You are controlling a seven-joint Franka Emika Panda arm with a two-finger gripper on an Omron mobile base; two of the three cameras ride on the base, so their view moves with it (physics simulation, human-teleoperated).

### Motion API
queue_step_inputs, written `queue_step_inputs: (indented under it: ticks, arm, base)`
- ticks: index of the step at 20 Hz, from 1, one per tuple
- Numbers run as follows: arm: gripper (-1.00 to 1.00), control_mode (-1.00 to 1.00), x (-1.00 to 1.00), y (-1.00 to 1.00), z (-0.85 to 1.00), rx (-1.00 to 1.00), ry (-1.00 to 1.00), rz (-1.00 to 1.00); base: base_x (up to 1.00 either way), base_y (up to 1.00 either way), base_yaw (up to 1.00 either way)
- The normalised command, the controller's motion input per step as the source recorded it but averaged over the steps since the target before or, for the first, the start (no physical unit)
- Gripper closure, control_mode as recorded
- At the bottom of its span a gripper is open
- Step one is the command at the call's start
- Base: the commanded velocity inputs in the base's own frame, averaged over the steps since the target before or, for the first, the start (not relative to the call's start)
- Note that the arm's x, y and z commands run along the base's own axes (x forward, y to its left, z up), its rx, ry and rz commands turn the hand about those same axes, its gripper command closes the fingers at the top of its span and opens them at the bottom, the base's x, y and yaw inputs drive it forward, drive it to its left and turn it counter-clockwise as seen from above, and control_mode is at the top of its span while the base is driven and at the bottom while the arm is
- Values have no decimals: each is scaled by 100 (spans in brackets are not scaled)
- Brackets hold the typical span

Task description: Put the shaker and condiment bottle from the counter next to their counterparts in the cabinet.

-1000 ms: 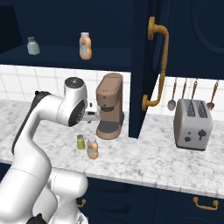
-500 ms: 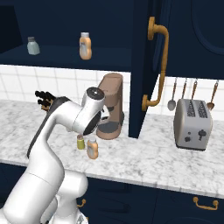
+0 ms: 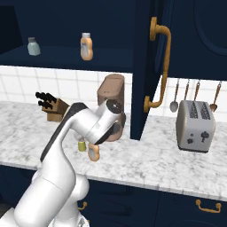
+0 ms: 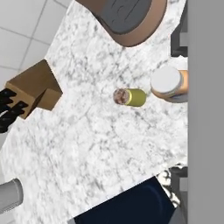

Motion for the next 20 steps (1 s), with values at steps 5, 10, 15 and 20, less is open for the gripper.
queue_step_inputs:
  ticks: [5,10,15,20]
  arm:
    - [-100,-100,0,-5,-24,21,-13,1]
    - [-100,-100,0,0,-23,14,-14,0]
    - [-100,-100,-7,0,-26,9,-15,0]
    - [-100,-100,0,0,-22,8,-10,-1]
  base:
    - [0,0,0]
    - [0,0,0]
    - [0,0,0]
    - [0,0,0]
